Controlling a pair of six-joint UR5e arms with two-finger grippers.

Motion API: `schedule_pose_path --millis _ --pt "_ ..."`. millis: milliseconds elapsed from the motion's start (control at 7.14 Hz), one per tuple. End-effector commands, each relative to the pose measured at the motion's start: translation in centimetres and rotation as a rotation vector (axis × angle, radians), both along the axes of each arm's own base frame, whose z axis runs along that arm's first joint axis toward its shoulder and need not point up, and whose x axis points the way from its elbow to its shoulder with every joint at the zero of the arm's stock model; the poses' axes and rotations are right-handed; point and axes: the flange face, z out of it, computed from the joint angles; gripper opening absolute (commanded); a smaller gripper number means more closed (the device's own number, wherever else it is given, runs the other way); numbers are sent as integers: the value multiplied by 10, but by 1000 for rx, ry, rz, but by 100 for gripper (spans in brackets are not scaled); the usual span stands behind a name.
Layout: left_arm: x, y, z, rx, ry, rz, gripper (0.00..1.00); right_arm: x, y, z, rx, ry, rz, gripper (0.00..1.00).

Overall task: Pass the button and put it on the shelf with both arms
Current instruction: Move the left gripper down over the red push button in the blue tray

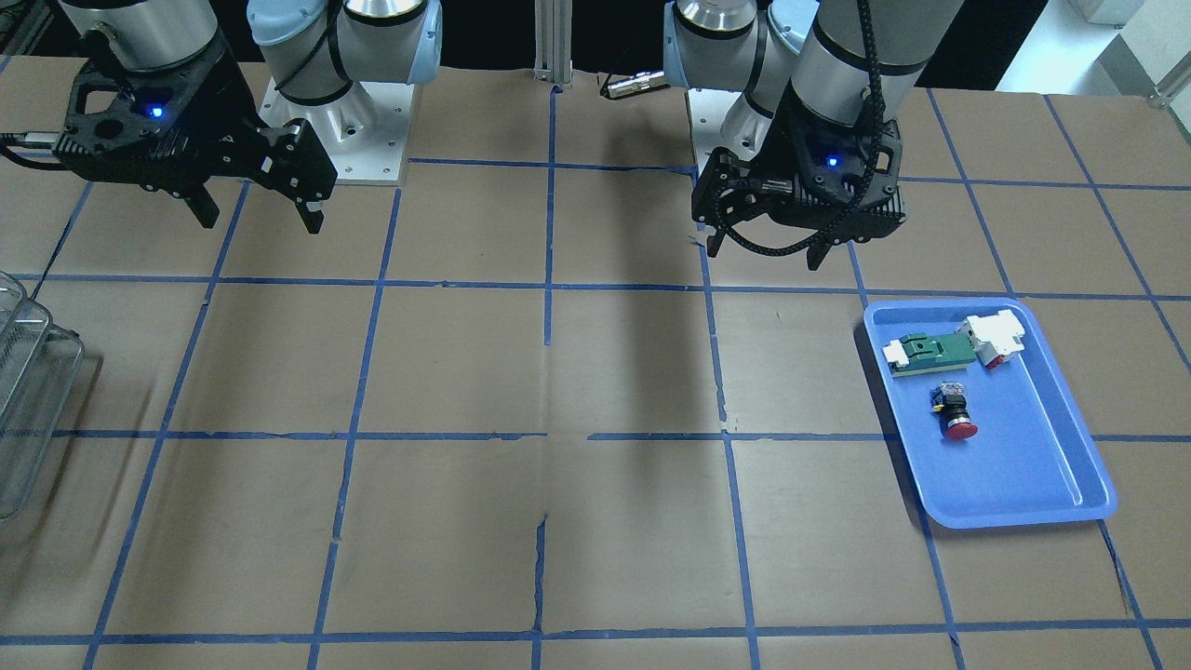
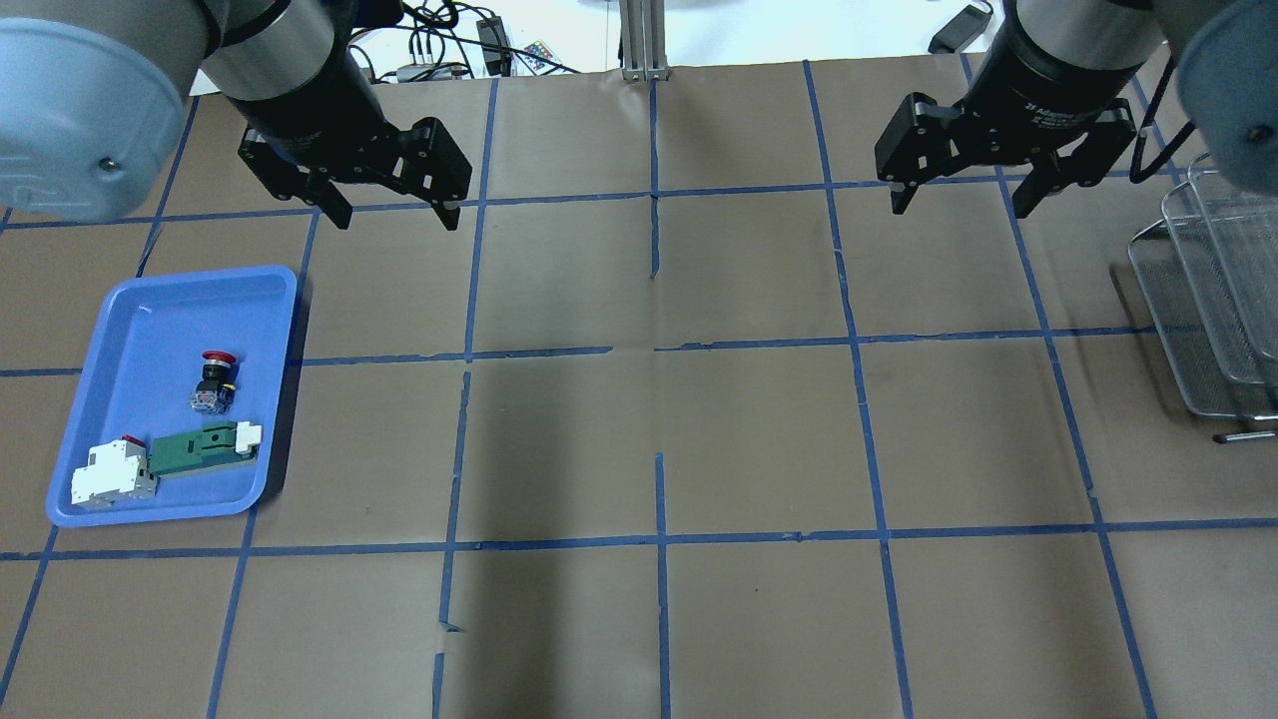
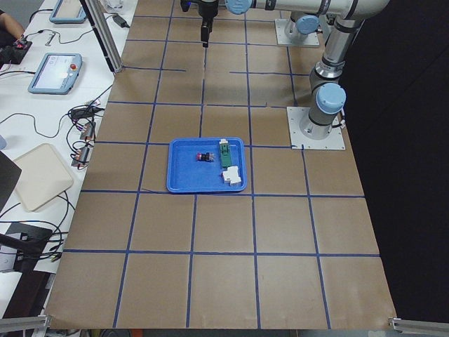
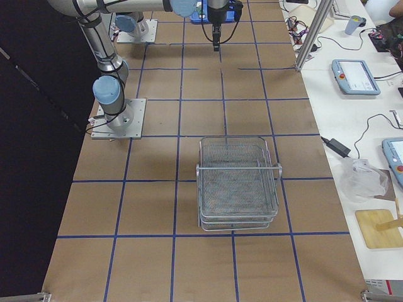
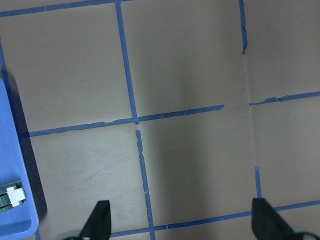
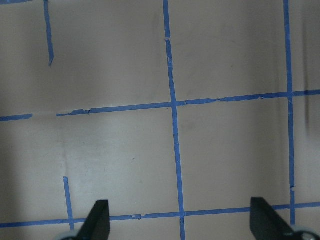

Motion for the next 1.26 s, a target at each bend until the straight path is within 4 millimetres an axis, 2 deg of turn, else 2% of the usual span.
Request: schedule_pose_path --millis 0,280,420,560,840,980,1120 --pt "3 2 0 14 -1 21 100 1 -2 -1 -8 -4 2 100" --pt "5 1 0 15 -2 17 100 1 -1 -2 -5 -4 3 100" --pt "20 -3 0 15 2 44 100 1 -1 -2 -5 -4 3 100" --pt "51 -11 -4 25 9 91 100 1 -1 -2 -3 -4 3 100" --pt "116 -32 -31 63 10 126 100 1 -1 -3 0 -4 8 100" --pt "141 -42 -37 69 11 107 100 1 0 -2 -2 -4 6 100" --pt "160 -45 -52 93 13 113 100 1 -1 -3 0 -4 6 100"
